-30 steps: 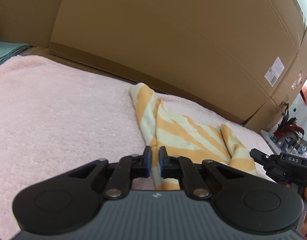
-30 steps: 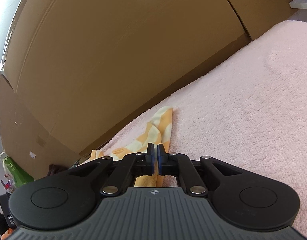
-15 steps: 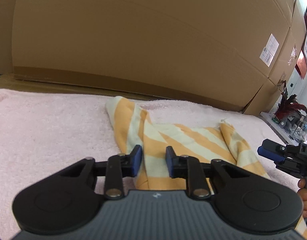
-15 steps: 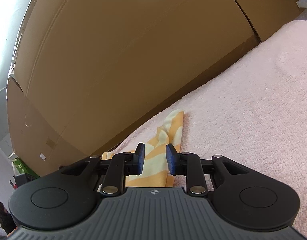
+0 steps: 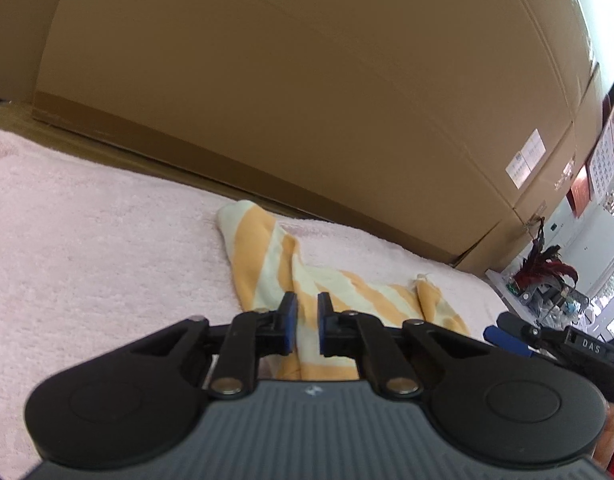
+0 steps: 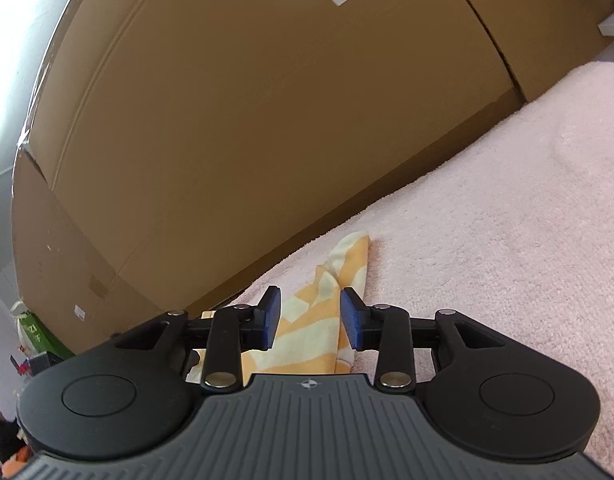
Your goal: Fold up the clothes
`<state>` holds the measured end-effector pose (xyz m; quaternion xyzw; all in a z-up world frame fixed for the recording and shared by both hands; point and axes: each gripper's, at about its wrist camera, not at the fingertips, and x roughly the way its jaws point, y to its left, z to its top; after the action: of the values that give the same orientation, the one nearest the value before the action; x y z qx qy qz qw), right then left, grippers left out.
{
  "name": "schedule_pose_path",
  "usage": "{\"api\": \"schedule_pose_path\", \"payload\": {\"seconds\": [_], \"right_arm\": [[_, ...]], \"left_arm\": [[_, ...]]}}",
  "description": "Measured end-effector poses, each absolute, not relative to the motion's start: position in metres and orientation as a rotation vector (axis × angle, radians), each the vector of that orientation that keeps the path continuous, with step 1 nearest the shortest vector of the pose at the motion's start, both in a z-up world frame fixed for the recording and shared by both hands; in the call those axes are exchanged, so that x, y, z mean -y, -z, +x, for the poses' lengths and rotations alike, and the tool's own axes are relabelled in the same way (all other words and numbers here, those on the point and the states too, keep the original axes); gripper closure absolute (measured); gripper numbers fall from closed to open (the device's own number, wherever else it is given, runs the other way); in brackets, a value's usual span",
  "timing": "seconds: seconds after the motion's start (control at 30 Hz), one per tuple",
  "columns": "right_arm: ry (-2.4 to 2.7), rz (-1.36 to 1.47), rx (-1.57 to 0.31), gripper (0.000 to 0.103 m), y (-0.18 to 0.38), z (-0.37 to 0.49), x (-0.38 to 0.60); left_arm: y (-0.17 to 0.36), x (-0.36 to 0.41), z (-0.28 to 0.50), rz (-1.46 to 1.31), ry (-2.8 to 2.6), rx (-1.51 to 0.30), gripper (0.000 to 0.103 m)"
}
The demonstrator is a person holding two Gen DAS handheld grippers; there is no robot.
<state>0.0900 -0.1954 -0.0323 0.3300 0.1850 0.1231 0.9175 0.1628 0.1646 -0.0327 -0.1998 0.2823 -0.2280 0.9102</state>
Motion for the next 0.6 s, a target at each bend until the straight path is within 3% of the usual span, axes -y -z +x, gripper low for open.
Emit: {"api": "schedule_pose_path", "payload": {"seconds": [0.07,0.17,0.23,0.37,0.4,0.47,0.6], "right_arm": [[-0.241,0.61,-0.406,0.066,0.027,0.098,0.185],[-0.211,0.531,-0.486,0.071,0.027,0.115,0.172],[-0.212,0.514,-0.534,0.096,0.029,0.125,0.168],[-0.181,0.524,-0.551,0.098,0.029,0.123,0.172],[-0.171,0.533,-0.549,0.095,0.027,0.119,0.176],[-0.156,0.513,-0.52,0.086,0.021,0.115,0.178],[-0.228,0.494,-0.452,0.084,0.004,0.119,0.179]], "left_arm": [[0.034,-0.162,0.164,-0.397,0.469,-0.601,0.083],[0.035,-0.162,0.165,-0.4,0.47,-0.603,0.085],[0.036,-0.162,0.166,-0.402,0.471,-0.604,0.086],[0.037,-0.168,0.168,-0.43,0.442,-0.605,0.091],[0.037,-0.17,0.169,-0.442,0.437,-0.605,0.091],[0.037,-0.171,0.169,-0.445,0.441,-0.606,0.077],[0.036,-0.166,0.168,-0.421,0.454,-0.598,0.068]]}}
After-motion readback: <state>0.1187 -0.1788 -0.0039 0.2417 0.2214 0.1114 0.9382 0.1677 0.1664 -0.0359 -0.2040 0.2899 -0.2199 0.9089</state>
